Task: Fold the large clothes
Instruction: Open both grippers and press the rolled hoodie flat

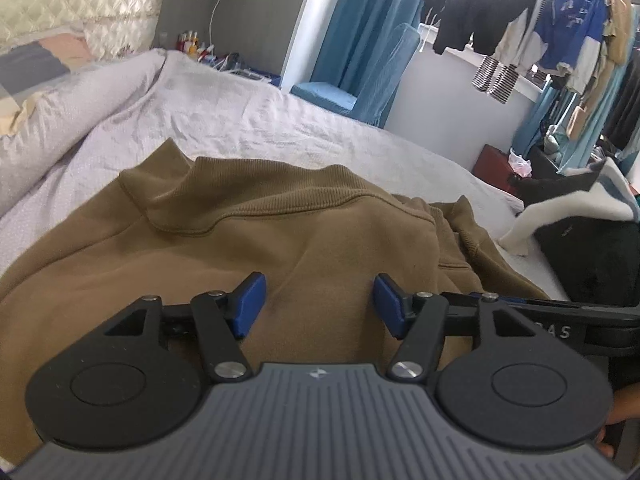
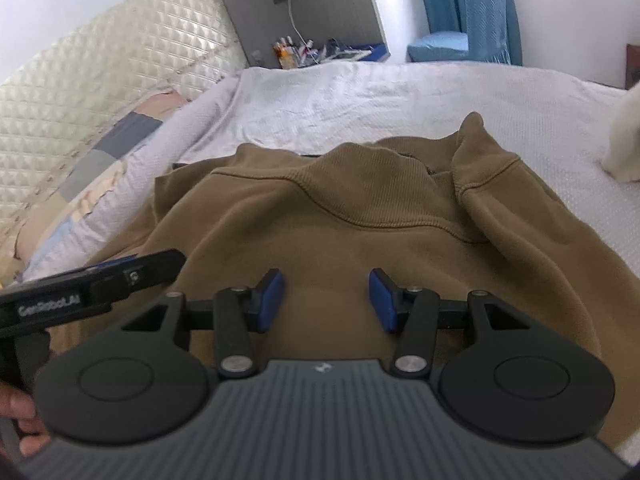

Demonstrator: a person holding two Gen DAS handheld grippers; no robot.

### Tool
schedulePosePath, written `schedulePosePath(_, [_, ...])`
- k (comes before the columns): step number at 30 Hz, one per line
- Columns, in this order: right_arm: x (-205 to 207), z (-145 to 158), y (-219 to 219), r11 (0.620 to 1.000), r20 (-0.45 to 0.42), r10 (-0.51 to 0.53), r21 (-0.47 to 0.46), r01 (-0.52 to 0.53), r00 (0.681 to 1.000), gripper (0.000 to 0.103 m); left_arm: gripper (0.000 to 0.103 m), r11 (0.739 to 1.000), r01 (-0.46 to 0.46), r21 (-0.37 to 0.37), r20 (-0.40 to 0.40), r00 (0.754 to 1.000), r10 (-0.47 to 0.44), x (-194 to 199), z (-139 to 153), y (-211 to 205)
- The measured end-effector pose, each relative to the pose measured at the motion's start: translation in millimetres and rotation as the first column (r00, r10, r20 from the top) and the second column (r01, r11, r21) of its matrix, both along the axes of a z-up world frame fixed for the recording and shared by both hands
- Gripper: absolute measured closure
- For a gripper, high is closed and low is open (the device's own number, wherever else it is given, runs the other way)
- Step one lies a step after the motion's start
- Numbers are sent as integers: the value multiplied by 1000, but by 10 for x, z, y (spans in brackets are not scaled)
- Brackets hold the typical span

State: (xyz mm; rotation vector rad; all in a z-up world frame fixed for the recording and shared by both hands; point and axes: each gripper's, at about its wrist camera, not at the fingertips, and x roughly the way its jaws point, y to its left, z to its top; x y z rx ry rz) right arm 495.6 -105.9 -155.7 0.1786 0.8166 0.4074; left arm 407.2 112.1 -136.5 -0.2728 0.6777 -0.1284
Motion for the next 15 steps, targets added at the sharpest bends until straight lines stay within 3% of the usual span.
schedulePosePath(8, [220,-182,70,1000,-12,-26,-7,26,1000,50,34,999,-14,36,-13,1000,15,232,-111,-38])
schedulePosePath(15, [143,-170,20,997,15,-58,58,57,998,49,34,1000,-27,1,17,999,27,114,-62,-12])
